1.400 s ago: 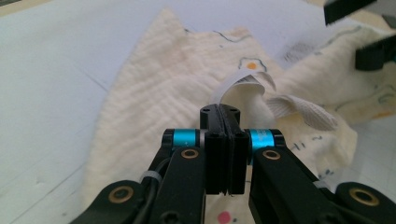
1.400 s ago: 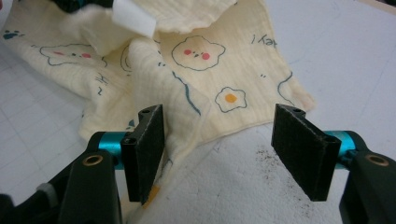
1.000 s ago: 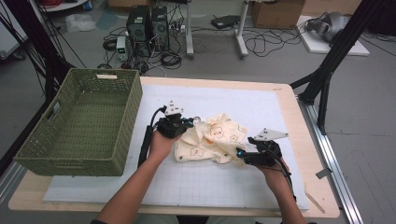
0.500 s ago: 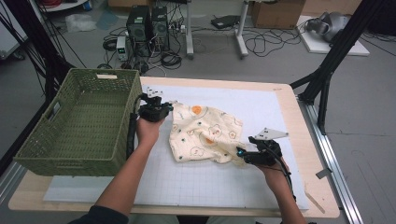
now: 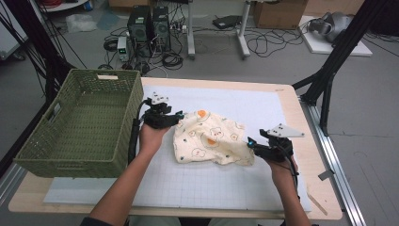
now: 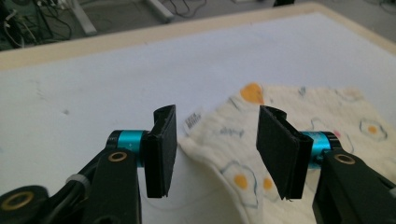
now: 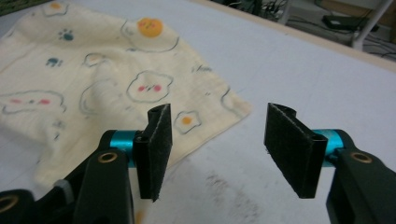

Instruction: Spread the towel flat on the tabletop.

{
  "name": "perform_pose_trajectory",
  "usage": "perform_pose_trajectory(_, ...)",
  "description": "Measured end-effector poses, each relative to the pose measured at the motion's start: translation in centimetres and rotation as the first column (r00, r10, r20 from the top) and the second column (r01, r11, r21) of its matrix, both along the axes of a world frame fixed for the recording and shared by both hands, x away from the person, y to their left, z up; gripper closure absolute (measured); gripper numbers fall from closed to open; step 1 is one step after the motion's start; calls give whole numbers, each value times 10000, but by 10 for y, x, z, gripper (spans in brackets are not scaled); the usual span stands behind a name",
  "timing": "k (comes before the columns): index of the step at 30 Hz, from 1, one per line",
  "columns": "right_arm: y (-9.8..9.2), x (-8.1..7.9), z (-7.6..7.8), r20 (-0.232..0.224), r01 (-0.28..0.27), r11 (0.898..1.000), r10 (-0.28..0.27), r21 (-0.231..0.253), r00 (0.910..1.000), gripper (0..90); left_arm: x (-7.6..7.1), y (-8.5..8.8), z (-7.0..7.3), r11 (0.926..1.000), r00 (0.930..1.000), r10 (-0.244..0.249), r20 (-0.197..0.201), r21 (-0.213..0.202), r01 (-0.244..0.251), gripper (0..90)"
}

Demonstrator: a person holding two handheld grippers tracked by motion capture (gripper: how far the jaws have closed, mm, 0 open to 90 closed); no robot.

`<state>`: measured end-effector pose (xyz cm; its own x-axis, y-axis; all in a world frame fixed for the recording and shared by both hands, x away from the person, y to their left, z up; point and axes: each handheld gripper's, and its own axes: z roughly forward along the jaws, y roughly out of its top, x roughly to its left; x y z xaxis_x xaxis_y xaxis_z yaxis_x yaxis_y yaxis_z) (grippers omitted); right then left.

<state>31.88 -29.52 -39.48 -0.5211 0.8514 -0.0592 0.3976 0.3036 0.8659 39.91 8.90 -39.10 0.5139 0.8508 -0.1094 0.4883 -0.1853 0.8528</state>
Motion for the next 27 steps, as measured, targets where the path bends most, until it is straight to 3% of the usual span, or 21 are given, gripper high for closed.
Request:
perform_pose_trajectory(3,-3,17,3,-231,119,9999,-119,5,9997,497,-5,-1,-10,9999,9998,-142,-166,54,143,478)
perform_pose_trajectory(6,3,34,-11,-1053,-154,9996,127,-253,9944,521,-8,-1,-17,9992,9988,-383,-319,-88,380,463)
perform_pose_trajectory(9,16,46,-26,-1739,-617,9970,527,-469,9834,495,-13,-1,-22,9983,9976,-564,-412,-160,558,447)
perform_pose_trajectory(11,23,51,-34,-1933,-740,9963,643,-433,9790,456,-15,0,-25,9975,9967,-695,-409,-187,688,444)
perform_pose_trajectory(13,30,55,-40,-2129,-855,9939,690,-691,9746,449,-17,0,-26,9967,9958,-809,-439,-115,805,442)
perform_pose_trajectory(15,35,60,-49,-2273,-1155,9849,840,-1290,9702,462,-17,0,-26,9970,9962,-774,-406,-123,770,443)
perform_pose_trajectory(17,34,64,-50,-2152,-1388,9855,1152,-976,9698,540,-17,0,-26,9971,9965,-750,-376,-126,746,442)
perform_pose_trajectory(20,30,71,-51,-2223,-1595,9853,1424,-609,9645,791,-17,1,-26,9972,9963,-742,-433,-121,737,443)
perform_pose_trajectory(21,30,73,-50,-2360,-1776,9831,1623,-448,9581,853,-17,1,-26,9969,9959,-785,-450,-83,782,443)
perform_pose_trajectory(23,29,79,-49,-2493,-1935,9798,1750,-512,9525,864,-18,2,-26,9969,9960,-777,-450,-118,772,443)
perform_pose_trajectory(25,30,84,-45,-2348,-1637,9793,1324,-1191,9630,863,-18,3,-25,9967,9961,-797,-381,-162,792,440)
perform_pose_trajectory(27,30,90,-42,-2179,-1193,9809,840,-1539,9723,861,-20,4,-23,9966,9966,-784,-263,-255,777,438)
